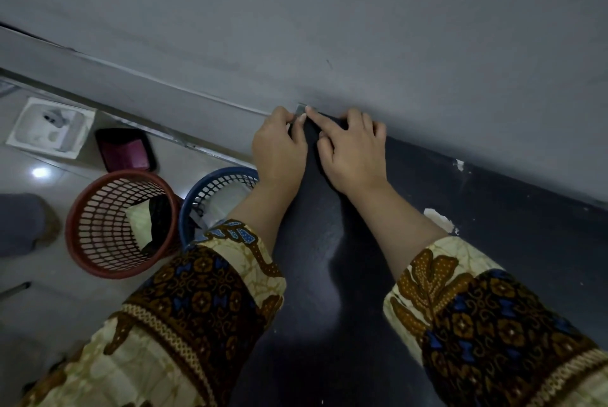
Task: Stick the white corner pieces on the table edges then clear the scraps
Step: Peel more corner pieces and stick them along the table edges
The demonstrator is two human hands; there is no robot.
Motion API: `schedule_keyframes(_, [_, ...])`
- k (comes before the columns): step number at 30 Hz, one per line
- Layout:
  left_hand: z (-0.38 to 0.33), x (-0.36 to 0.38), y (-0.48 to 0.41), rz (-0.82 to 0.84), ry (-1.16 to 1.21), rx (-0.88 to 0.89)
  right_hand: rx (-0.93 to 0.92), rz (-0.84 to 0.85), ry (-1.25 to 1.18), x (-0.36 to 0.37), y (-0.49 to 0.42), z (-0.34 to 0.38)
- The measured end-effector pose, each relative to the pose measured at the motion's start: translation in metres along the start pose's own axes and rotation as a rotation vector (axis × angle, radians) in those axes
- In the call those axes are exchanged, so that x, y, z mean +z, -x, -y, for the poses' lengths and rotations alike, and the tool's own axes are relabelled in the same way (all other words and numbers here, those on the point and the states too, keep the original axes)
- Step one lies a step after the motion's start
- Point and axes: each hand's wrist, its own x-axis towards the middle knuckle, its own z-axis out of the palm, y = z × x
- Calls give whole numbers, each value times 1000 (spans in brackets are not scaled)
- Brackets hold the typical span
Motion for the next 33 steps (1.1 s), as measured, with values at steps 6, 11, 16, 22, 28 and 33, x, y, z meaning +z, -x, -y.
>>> schedule_keyframes(6, [-6,-2,-1,40,3,-97,29,19,-71,2,-1,-3])
schedule_keyframes(11, [-8,0,-1,20,90,-121,52,24,-110,0,-1,-3])
schedule_keyframes(16, [-8,-1,-1,-30,119,-91,60,33,-128,2,-3,-4])
schedule_keyframes(22, [-7,-2,0,-11,118,-102,45,30,-127,1,-1,-5])
schedule_keyframes(28, [-6,-2,1,-23,4,5,40,1,-173,0,0,-5])
schedule_keyframes(33, [-11,0,2,29,121,8,59,11,-184,0,-2,-5])
